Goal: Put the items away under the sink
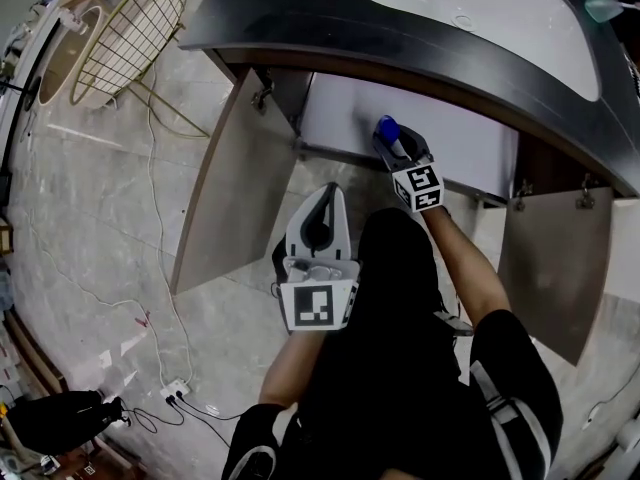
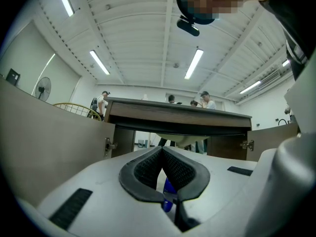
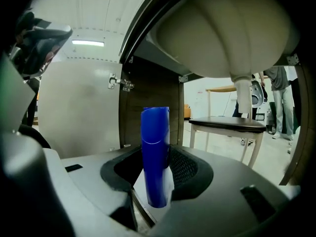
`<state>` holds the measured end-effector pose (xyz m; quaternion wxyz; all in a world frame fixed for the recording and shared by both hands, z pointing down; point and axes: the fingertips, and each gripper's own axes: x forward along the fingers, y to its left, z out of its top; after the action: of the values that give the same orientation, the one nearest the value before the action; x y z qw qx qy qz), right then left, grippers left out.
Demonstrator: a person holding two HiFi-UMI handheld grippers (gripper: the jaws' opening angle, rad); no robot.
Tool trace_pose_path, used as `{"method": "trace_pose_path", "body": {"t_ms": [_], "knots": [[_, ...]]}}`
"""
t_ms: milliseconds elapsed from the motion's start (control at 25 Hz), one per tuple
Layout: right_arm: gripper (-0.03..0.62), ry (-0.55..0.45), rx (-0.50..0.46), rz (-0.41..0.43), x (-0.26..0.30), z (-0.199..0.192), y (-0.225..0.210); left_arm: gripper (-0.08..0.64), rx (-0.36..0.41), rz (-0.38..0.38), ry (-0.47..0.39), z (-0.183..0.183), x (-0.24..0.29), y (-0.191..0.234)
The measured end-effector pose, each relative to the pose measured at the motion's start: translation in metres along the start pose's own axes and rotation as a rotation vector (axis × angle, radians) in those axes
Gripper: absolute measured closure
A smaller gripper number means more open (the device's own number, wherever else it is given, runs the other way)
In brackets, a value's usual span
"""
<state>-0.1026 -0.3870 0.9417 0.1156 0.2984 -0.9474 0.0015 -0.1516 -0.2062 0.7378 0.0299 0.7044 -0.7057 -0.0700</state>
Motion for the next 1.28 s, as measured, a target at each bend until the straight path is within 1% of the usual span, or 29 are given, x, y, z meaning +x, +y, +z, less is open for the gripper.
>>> {"method": "trace_pose_path", "body": {"t_ms": [120, 320, 440, 560, 720, 1000, 1280], "knots": [[0.440, 0.027, 0.012, -0.021, 0.011, -0.016, -0.008, 0.545, -0.012, 0.005, 0.007, -0.002, -0.004, 0.001], [0.440, 0.066, 0.031, -0.050, 0.026, -0.047, -0.019, 0.546, -0.009, 0.024, 0.007, -0.004, -0.007, 0.007], [0.440, 0.084, 0.039, -0.056, 0.033, -0.061, -0.021, 0.546, -0.017, 0.033, 0.013, -0.007, -0.006, 0.011], [0.441, 0.100, 0.039, -0.062, 0.037, -0.071, -0.023, 0.546, -0.010, 0.030, 0.015, -0.008, -0.006, 0.013], [0.440, 0.098, 0.048, -0.080, 0.043, -0.077, -0.027, 0.545, -0.010, 0.029, 0.026, -0.012, -0.005, 0.016], [0.440, 0.091, 0.060, -0.077, 0.044, -0.083, -0.027, 0.546, -0.010, 0.016, 0.030, -0.018, 0.000, 0.019], [0.440, 0.124, 0.028, -0.077, 0.039, -0.086, -0.023, 0.546, -0.030, 0.009, 0.032, -0.018, 0.000, 0.017]]}}
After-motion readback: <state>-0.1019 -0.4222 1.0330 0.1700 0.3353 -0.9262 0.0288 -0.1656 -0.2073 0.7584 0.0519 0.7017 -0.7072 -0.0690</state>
